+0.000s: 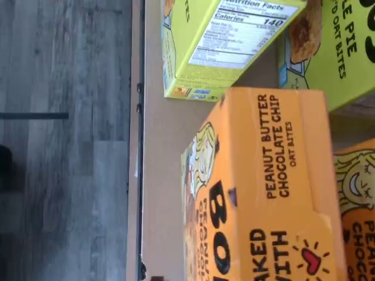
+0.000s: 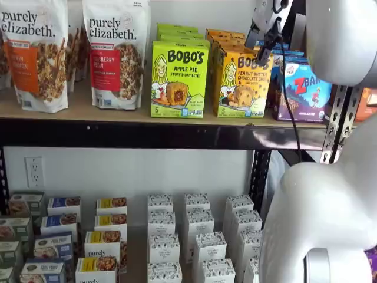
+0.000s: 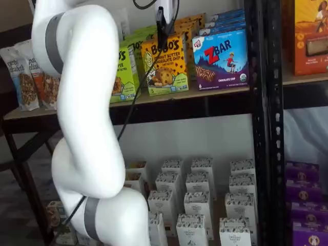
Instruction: Pick up the orange box on the top shelf, the fifth box from the left
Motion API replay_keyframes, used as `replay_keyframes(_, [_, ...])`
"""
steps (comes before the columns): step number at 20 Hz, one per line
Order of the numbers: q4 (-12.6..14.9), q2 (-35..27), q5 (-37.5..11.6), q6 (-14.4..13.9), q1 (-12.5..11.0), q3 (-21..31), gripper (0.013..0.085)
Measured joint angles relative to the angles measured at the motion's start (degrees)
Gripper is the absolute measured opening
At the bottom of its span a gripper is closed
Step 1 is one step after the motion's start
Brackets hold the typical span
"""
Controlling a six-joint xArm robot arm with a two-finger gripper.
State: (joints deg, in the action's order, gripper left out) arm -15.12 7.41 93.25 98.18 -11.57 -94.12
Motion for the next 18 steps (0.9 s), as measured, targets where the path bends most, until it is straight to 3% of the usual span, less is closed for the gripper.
replay_keyframes(10, [4.0,-1.8,1.4,-0.5,1.5,-1.2,0.0850])
replay_keyframes(18, [5.3,-1.6,0.8,-0.7,2.1,0.2,0.0850])
